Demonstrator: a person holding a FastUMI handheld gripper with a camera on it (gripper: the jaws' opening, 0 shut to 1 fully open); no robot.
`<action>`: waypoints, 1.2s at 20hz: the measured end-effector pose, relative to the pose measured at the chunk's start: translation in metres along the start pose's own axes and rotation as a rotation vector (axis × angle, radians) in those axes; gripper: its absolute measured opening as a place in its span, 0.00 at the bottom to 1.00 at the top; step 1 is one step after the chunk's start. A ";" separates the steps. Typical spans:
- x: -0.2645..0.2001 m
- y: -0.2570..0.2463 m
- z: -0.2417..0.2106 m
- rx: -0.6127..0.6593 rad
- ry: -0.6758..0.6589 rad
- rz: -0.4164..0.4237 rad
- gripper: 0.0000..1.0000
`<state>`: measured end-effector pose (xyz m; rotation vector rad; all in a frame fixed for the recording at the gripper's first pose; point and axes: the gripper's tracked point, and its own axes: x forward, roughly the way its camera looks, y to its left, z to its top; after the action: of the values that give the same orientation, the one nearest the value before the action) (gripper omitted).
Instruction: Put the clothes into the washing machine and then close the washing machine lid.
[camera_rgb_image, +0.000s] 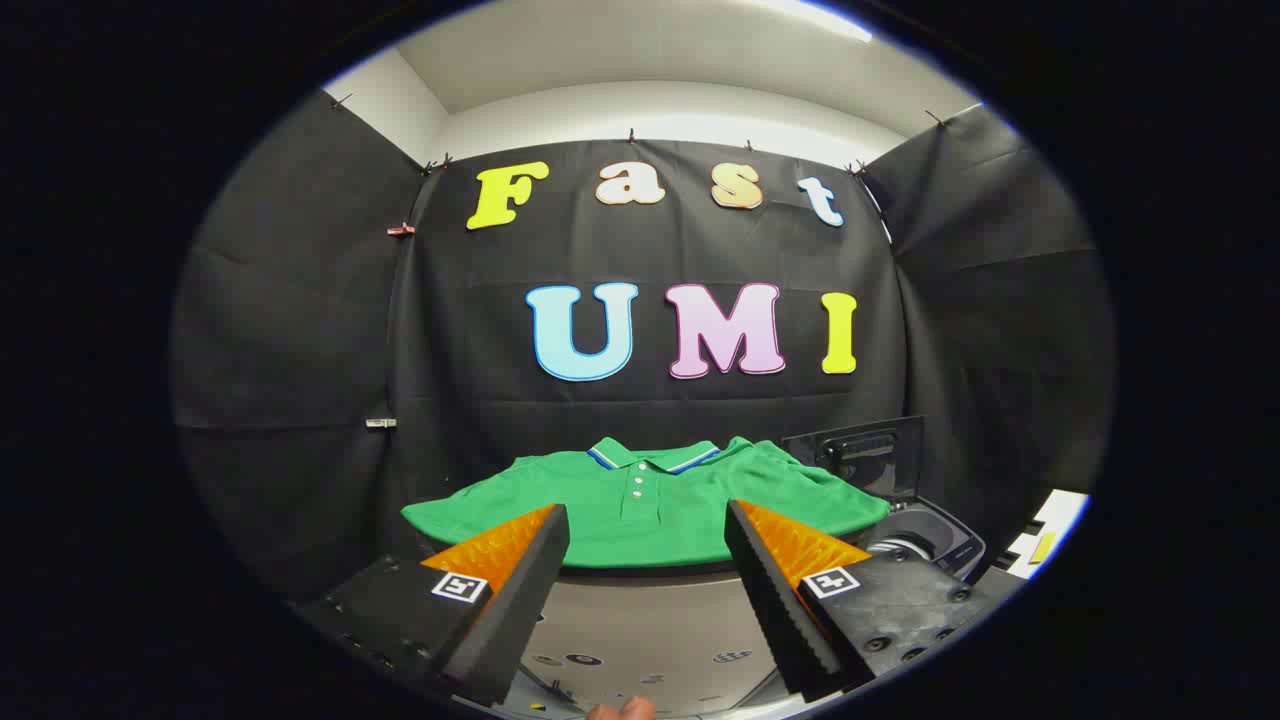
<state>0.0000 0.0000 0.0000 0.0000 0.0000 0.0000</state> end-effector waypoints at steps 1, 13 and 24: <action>0.001 0.000 0.001 -0.002 -0.003 0.000 0.98; 0.012 0.003 -0.003 -0.005 -0.006 0.000 0.98; 0.016 0.005 -0.004 -0.011 -0.007 0.012 0.98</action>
<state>0.0158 0.0053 -0.0038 -0.0110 -0.0066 0.0117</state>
